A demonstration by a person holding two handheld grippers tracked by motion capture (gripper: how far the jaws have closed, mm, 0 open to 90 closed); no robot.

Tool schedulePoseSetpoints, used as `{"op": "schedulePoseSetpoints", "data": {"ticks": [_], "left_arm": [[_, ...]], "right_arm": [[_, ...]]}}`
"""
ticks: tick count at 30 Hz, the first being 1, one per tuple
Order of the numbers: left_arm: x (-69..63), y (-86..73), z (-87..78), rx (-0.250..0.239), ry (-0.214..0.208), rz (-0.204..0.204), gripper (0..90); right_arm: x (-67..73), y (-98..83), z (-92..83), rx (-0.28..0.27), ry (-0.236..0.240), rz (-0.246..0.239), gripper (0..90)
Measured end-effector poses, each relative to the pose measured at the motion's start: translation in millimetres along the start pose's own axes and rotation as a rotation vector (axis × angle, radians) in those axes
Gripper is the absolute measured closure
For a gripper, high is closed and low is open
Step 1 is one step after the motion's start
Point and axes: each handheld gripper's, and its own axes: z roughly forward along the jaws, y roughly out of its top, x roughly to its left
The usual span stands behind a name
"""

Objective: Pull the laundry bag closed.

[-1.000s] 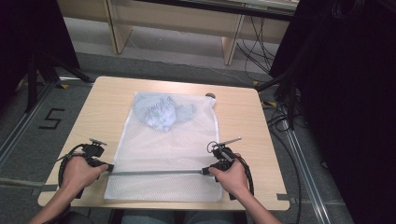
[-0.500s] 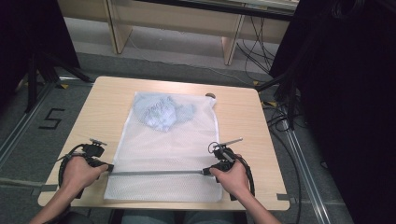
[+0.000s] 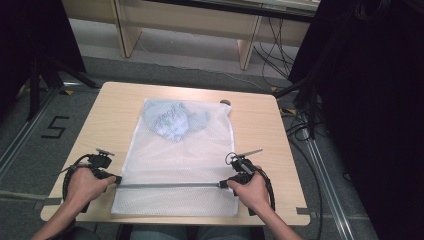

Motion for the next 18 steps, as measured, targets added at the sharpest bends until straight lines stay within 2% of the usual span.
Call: {"op": "schedulePoseSetpoints", "data": {"ticks": [2, 3, 6, 8, 9, 10, 13, 15, 16, 17, 18], "left_arm": [[-0.2, 0.0, -0.1, 0.001, 0.002, 0.002, 89.9], [-0.3, 0.0, -0.1, 0.001, 0.002, 0.002, 89.9], [-0.2, -0.2, -0.1, -0.001, 0.002, 0.001, 89.9], [-0.2, 0.0, -0.1, 0.002, 0.002, 0.001, 89.9], [-0.1, 0.1, -0.1, 0.002, 0.001, 0.000, 89.9], [-0.1, 0.0, -0.1, 0.002, 0.001, 0.000, 89.9], [-0.2, 0.1, -0.1, 0.002, 0.002, 0.001, 89.9], [-0.2, -0.1, 0.0, 0.000, 0.001, 0.001, 90.0], [-0.3, -0.1, -0.1, 0.000, 0.003, 0.001, 89.9], [-0.3, -0.1, -0.1, 0.001, 0.003, 0.002, 89.9], [-0.3, 0.0, -0.1, 0.001, 0.002, 0.001, 89.9]], "right_arm": [[-2.3, 0.1, 0.1, -0.009, 0.006, -0.014, 87.0], [-4.3, 0.2, 0.5, -0.018, -0.013, -0.029, 87.0], [-5.9, 0.0, -0.5, -0.008, -0.019, -0.020, 87.0], [-6.6, -0.8, -0.7, -0.028, -0.009, -0.025, 87.0], [-5.6, -0.9, -2.2, -0.003, 0.004, -0.002, 87.0], [-7.4, -1.2, -1.6, -0.019, -0.019, -0.018, 87.0], [-5.9, -1.8, -3.3, -0.001, 0.005, 0.017, 87.0], [-9.7, -2.1, -2.3, -0.019, -0.021, -0.017, 87.0], [-10.1, -2.1, -2.5, -0.017, -0.008, -0.016, 87.0], [-7.5, -2.5, -4.2, 0.005, 0.003, 0.022, 87.0], [-12.1, -2.4, -2.3, -0.024, -0.014, -0.023, 87.0]]}}
